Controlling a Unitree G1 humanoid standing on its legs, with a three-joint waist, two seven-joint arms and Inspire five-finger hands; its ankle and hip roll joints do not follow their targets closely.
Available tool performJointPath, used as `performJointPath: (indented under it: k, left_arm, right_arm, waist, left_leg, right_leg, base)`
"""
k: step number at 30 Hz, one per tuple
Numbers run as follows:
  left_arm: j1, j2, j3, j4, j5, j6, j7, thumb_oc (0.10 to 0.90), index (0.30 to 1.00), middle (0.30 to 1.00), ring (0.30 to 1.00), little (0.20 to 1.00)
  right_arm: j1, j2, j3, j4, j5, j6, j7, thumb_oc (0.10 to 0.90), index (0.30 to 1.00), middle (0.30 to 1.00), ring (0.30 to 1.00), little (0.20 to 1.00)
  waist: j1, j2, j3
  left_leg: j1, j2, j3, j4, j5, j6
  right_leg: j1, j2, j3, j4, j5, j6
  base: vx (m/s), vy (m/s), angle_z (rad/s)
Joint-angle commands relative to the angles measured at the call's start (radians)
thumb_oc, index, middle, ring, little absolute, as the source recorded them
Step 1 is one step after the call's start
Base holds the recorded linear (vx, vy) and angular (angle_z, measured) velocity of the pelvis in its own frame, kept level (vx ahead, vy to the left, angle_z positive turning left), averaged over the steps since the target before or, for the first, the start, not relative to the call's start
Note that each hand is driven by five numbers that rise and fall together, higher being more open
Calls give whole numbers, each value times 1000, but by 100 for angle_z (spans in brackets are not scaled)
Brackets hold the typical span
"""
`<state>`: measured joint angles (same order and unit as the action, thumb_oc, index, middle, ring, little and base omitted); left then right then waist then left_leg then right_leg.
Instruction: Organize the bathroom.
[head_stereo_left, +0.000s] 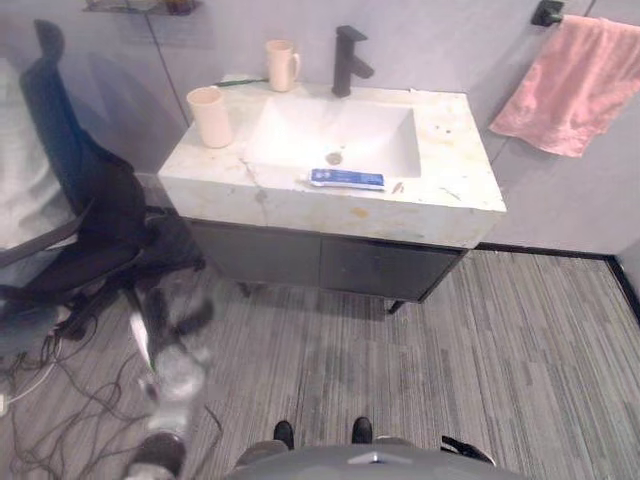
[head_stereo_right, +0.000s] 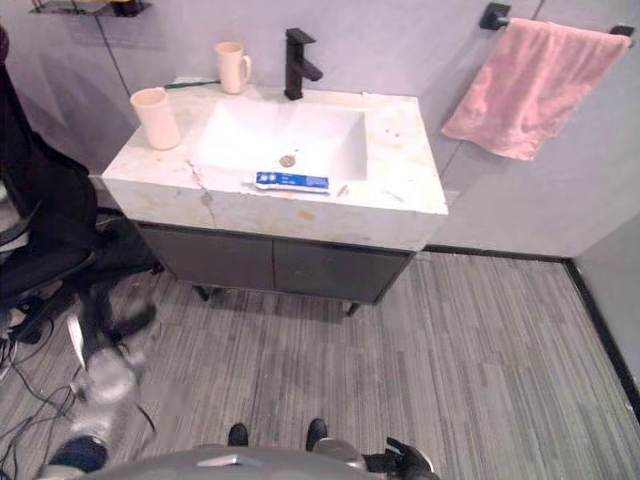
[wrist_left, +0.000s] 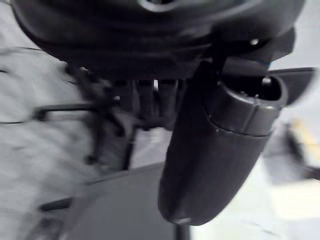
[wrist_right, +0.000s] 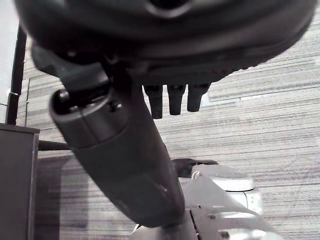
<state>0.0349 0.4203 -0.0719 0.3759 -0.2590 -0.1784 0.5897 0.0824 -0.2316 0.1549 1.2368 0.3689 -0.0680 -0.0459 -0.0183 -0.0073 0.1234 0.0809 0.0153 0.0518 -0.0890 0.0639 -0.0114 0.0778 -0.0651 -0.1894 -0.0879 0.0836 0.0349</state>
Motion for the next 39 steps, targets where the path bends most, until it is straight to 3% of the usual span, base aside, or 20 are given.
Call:
performJointPath:
  k: [1,3,4,6,7,12,14,17,22,27,29,31,33,39]
  left_arm:
    - [-150,146,43,-220,83,-15,-159,800,900,900,900,900]
    - [-176,173,43,-299,71,7,-191,800,900,900,900,900]
    - [-222,208,43,-387,36,61,-233,800,900,900,900,900]
    - [-272,234,39,-458,70,49,-240,800,900,900,900,900]
    - [-320,263,46,-536,76,85,-236,800,900,900,900,900]
    - [-385,306,55,-589,64,74,-219,800,900,900,900,900]
    - [-428,338,75,-652,27,73,-269,800,900,900,900,900]
    - [-451,352,63,-665,20,88,-312,800,900,900,900,900]
    - [-573,476,-3,-581,-53,165,-420,800,900,900,900,900]
    - [-672,578,-61,-487,-86,197,-539,800,900,900,900,900]
    - [-835,654,-195,-351,-103,204,-636,800,900,900,900,900]
    - [-898,678,-256,-298,-113,203,-676,800,900,900,900,900]
    - [-1059,699,-425,-172,-121,200,-758,800,900,900,900,900]
    - [-1227,664,-630,6,-71,181,-809,800,900,900,900,900]
  right_arm:
    - [-50,-6,-23,22,48,-28,-8,800,900,900,900,900]
    - [-50,-6,-21,26,49,-30,-8,800,900,900,900,900]
    - [-54,-6,-17,30,46,-25,-8,800,900,900,900,900]
    - [-59,-6,-12,34,55,-19,-8,800,900,900,900,900]
    - [-65,-2,-6,39,55,-12,-10,800,900,900,900,900]
    - [-72,3,-1,62,55,-12,-7,800,900,900,900,900]
    - [-70,15,7,84,56,-16,-5,800,900,900,900,900]
    - [-72,17,13,93,53,-19,-4,800,900,900,900,900]
    - [-88,2,18,108,75,-19,-8,800,900,900,900,900]
    - [-86,-17,21,104,70,-16,-11,800,900,900,900,900]
    - [-85,-35,25,103,61,-12,-4,800,900,900,900,900]
    - [-87,-41,26,107,63,-13,-3,800,900,900,900,900]
    - [-92,-48,27,118,64,-18,-2,800,900,900,900,900]
    - [-92,-53,26,131,69,-25,3,800,900,900,900,900]
  waist:
    - [9,11,-48]
    - [7,13,-50]
    - [4,15,-56]
    - [0,16,-62]
    - [-3,16,-71]
    - [-8,18,-87]
    - [-15,21,-105]
    - [-19,25,-109]
    - [-33,42,-119]
    - [-50,54,-123]
    - [-68,62,-126]
    - [-77,67,-129]
    - [-94,77,-130]
    - [-126,82,-137]
  left_leg:
    - [-9,-1,13,2,-19,7]
    - [-8,0,17,2,-21,8]
    - [-4,1,22,2,-25,11]
    - [2,4,27,2,-29,11]
    - [8,6,30,2,-35,12]
    - [14,10,35,2,-40,10]
    - [21,18,38,2,-40,1]
    - [23,22,40,2,-38,-3]
    - [27,32,55,2,-32,-12]
    - [31,38,70,2,-26,-19]
    - [35,43,88,2,-23,-23]
    - [36,44,95,2,-22,-24]
    - [40,48,111,2,-21,-23]
    - [47,58,136,2,-17,-27]
  right_leg:
    - [6,-23,24,12,12,45]
    - [8,-25,22,12,11,48]
    - [10,-28,24,11,11,51]
    - [14,-29,26,9,10,54]
    - [17,-30,30,7,7,56]
    - [22,-27,38,3,3,55]
    - [26,-19,48,1,-5,50]
    - [27,-14,52,1,-7,48]
    - [28,-5,61,1,-11,47]
    - [24,-1,71,1,-9,49]
    - [21,3,81,1,-5,52]
    - [19,4,85,1,-3,53]
    - [15,7,93,1,0,55]
    - [8,21,114,1,0,55]
  base:
    - [-5,2,4]
    - [1,-4,4]
    - [14,-20,6]
    - [16,-31,1]
    - [13,-37,-3]
    - [14,-47,-8]
    - [13,-88,-16]
    - [-11,-56,-15]
    - [-9,-32,0]
    - [0,-2,-1]
    - [12,-14,-11]
    - [18,-18,-12]
    - [20,-33,-5]
    - [22,-61,-13]
